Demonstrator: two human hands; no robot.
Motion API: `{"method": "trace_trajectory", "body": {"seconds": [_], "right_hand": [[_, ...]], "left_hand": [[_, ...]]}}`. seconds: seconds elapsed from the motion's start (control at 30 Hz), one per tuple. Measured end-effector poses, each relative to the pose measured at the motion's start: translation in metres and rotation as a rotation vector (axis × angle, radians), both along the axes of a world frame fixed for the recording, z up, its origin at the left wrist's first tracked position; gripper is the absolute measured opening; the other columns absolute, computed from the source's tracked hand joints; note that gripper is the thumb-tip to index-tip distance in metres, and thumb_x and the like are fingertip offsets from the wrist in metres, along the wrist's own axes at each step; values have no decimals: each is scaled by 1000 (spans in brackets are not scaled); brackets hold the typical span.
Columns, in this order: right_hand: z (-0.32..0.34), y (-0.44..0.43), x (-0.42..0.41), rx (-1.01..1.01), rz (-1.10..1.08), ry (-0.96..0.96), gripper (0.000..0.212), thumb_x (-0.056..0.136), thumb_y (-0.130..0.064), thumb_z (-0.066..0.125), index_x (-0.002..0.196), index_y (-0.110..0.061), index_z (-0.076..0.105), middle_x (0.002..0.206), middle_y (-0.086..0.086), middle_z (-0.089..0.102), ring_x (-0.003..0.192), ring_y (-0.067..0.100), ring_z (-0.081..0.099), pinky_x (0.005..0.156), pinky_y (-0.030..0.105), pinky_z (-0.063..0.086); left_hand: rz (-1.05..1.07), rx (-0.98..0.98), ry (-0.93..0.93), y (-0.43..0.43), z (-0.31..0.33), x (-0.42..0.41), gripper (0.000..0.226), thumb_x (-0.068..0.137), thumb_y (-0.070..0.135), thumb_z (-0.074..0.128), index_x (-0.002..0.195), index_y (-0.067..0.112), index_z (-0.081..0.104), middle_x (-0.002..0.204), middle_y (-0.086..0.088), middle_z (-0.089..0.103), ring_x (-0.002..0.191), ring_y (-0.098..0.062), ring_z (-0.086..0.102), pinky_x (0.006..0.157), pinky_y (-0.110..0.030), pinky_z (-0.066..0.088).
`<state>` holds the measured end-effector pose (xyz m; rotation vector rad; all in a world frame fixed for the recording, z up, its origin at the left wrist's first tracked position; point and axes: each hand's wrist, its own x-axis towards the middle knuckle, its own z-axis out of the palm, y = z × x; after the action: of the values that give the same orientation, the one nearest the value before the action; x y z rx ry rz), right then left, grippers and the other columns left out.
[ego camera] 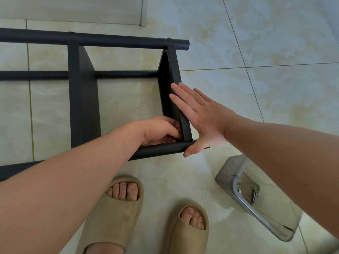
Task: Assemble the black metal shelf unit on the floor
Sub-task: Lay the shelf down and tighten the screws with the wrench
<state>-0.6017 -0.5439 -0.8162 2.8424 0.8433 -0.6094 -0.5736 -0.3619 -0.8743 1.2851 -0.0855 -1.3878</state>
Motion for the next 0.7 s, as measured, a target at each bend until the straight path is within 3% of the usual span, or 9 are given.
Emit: {"method": "trace_trajectory", "body": {"seconds": [0.17,0.3,0.43,0.7], "right_hand": [[0,0,0,-14,0,6,148,55,-105,33,160,-13,-15,165,5,-28,153,22,-25,127,49,2],[1,0,0,-20,1,9,148,55,-105,34,159,-13,-16,165,4,-29,152,21,-26,127,49,1],[1,1,0,-16,5,9,147,55,-105,34,159,-14,-16,164,3,-30,152,21,-26,127,49,2],[-1,-1,1,-5,10,6,146,54,-106,31,158,-15,-18,160,0,-35,153,21,-25,127,49,3]], "left_hand": [[-111,83,-111,1,1,-2,10,92,8,61,88,8,71,75,-4,71,66,-15,68,59,-20,52],[-79,83,-110,1,-2,-2,10,90,1,62,88,6,70,74,-7,67,66,-18,63,68,-27,51],[-61,69,-97,1,-2,-1,14,89,-3,60,85,6,70,68,-5,62,62,-16,57,66,-28,47],[-49,31,-80,2,-2,1,21,89,-7,59,82,9,71,69,-2,68,65,-15,62,73,-30,51]]}}
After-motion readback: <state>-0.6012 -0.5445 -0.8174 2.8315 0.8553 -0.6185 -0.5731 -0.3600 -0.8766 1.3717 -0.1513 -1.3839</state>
